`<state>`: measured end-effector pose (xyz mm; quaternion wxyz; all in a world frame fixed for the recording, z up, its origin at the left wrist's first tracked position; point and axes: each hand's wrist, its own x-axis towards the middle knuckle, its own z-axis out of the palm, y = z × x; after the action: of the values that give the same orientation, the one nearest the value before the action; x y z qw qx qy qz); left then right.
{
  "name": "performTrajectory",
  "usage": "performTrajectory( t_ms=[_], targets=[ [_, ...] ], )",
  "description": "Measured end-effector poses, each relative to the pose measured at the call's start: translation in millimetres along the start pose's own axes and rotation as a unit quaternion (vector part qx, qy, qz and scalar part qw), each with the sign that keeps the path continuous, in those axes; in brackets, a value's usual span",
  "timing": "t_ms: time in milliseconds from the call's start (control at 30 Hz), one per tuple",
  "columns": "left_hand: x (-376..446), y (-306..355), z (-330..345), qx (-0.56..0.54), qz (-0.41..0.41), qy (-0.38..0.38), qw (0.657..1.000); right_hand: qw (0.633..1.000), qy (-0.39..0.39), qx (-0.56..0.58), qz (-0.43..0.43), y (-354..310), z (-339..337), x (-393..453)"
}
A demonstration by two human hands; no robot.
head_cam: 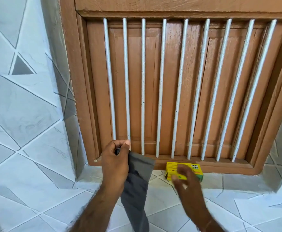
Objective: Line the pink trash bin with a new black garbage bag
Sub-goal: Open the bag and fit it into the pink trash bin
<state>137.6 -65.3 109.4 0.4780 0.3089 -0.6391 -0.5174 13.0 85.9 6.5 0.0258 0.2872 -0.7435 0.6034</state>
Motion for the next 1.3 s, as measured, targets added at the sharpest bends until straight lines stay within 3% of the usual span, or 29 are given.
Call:
performTrajectory(
  t_ms=[67, 133, 200, 267, 333, 467, 667, 800, 967, 1067, 1167, 1233, 1300],
  targets=[
    [1, 7, 1, -0.062, -0.046, 0.032, 0.997, 0.976, -0.212, 0.052, 0.02, -36, 28, -36],
    [0, 12, 3, -0.116, -0.098, 0.037, 0.988, 0.964, -0.26, 0.04, 0.021, -44, 56, -58],
    [-4, 19, 4, -0.161, -0.131, 0.03, 0.978, 0.98, -0.199, -0.004, 0.026, -41, 74, -65],
    [-9, 27, 4, -0.18, -0.138, 0.022, 0.974, 0.987, -0.126, -0.01, 0.104, -32, 80, -67],
    [-12, 35, 0, -0.191, -0.13, 0.009, 0.973, 0.982, -0.1, 0.015, 0.162, -22, 84, -70],
    [-14, 47, -18, -0.226, -0.115, 0.001, 0.967, 0.966, -0.132, -0.07, 0.212, -3, 75, -89],
    [1, 57, -58, -0.212, -0.082, 0.068, 0.971, 0.958, -0.17, -0.163, 0.166, 28, 49, -136],
    [6, 38, -75, -0.161, -0.05, 0.105, 0.98, 0.957, -0.202, -0.111, 0.178, 16, 30, -155],
    [-48, -8, -102, -0.011, -0.013, 0.041, 0.999, 0.952, -0.218, 0.008, 0.214, -17, 11, -184],
    [-116, -44, -124, 0.118, -0.059, 0.003, 0.991, 0.952, -0.212, 0.043, 0.218, -29, -4, -206],
    [-199, -63, -133, 0.183, -0.151, -0.138, 0.962, 0.943, -0.17, 0.11, 0.265, -37, -20, -227],
    [-260, -67, -136, 0.173, -0.218, -0.203, 0.939, 0.926, -0.139, 0.172, 0.306, -37, -29, -244],
    [-306, -66, -143, 0.083, -0.313, -0.207, 0.923, 0.92, -0.125, 0.19, 0.32, -32, -37, -260]
  ],
)
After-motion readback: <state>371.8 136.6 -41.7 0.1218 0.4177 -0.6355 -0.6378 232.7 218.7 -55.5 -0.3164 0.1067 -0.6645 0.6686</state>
